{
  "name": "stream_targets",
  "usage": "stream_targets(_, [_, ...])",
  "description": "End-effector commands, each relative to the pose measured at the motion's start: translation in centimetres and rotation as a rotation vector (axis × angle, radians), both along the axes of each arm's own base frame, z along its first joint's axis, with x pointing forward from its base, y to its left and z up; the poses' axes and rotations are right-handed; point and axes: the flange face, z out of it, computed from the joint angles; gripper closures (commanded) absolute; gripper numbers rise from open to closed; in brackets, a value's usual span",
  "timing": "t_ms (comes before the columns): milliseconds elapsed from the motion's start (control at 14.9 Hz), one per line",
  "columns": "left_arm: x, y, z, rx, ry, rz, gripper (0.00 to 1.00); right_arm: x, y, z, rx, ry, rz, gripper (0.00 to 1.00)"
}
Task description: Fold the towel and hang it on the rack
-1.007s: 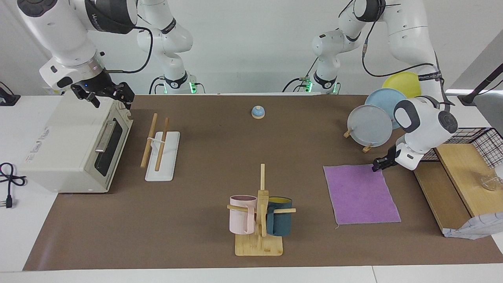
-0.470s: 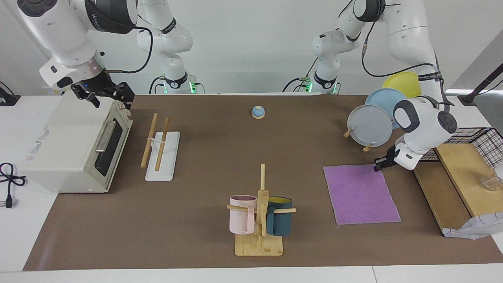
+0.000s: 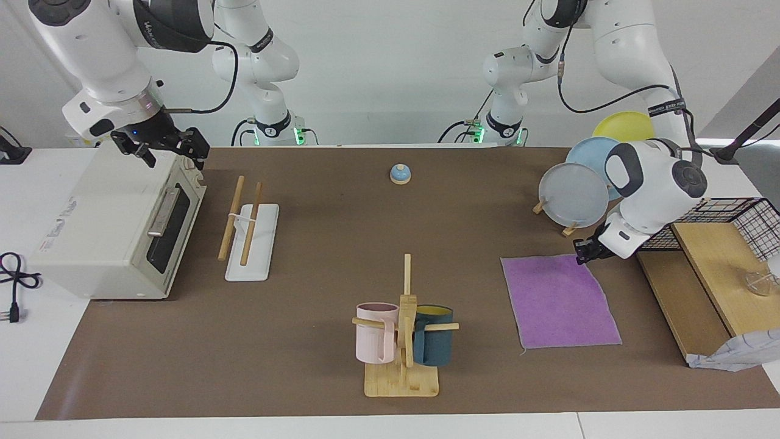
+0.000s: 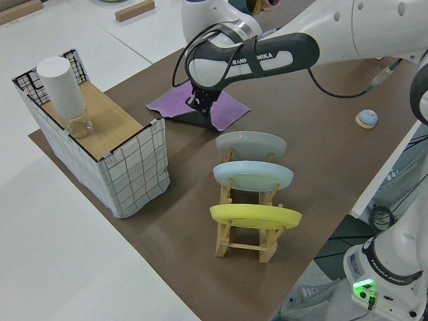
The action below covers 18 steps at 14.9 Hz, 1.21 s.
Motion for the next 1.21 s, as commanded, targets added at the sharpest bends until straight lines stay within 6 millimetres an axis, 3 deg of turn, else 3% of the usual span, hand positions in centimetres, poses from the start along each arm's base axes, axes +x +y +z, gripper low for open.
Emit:
stream_targets(0, [-2.4, -10.9, 1.0, 0.154, -0.031, -0.280, 1.00, -0.2, 0.3, 0.5, -0.005, -0.013, 0.026, 0.00])
stream_targets(134, [-5.2, -17.4, -1.2, 0.253, -0.040, -0.448, 1.00, -0.2, 0.5, 0.5, -0.005, -0.013, 0.031, 0.00])
stream_targets(201, [-6.4, -19.4, -2.6, 0.276, -0.038, -0.463, 1.00, -0.2, 0.5, 0.5, -0.004, -0.014, 0.032, 0.00])
stream_targets(336, [-7.6, -19.9, -5.4, 0.273, -0.040, -0.434, 1.00, -0.2, 0.5, 0.5, -0.004, -0.017, 0.034, 0.00])
stream_targets(470, [-7.6, -19.4, -5.8, 0.265, -0.048, -0.419, 1.00, -0.1, 0.7, 0.4, 0.010, -0.020, 0.039, 0.00])
stream_targets(537, [-7.5, -19.4, -5.7, 0.261, -0.053, -0.390, 0.73, 0.0, 0.8, 0.4, 0.031, -0.027, 0.036, 0.00])
stream_targets(604, [-7.5, -19.3, -5.8, 0.260, -0.053, -0.364, 0.01, 0.0, 0.9, 0.4, 0.038, -0.031, 0.036, 0.00])
stream_targets(806, [-6.9, -17.7, -4.0, 0.176, -0.013, -0.256, 0.00, 0.0, 1.1, 0.4, 0.040, -0.031, 0.037, 0.00])
stream_targets(1007, [-4.9, -14.0, -1.1, 0.051, 0.039, -0.209, 0.00, 0.0, 1.2, 0.4, 0.053, -0.032, 0.037, 0.00])
stream_targets(1141, [-3.7, -10.9, -0.7, -0.019, 0.037, -0.165, 0.00, 0.0, 1.2, 0.4, 0.053, -0.030, 0.031, 0.00])
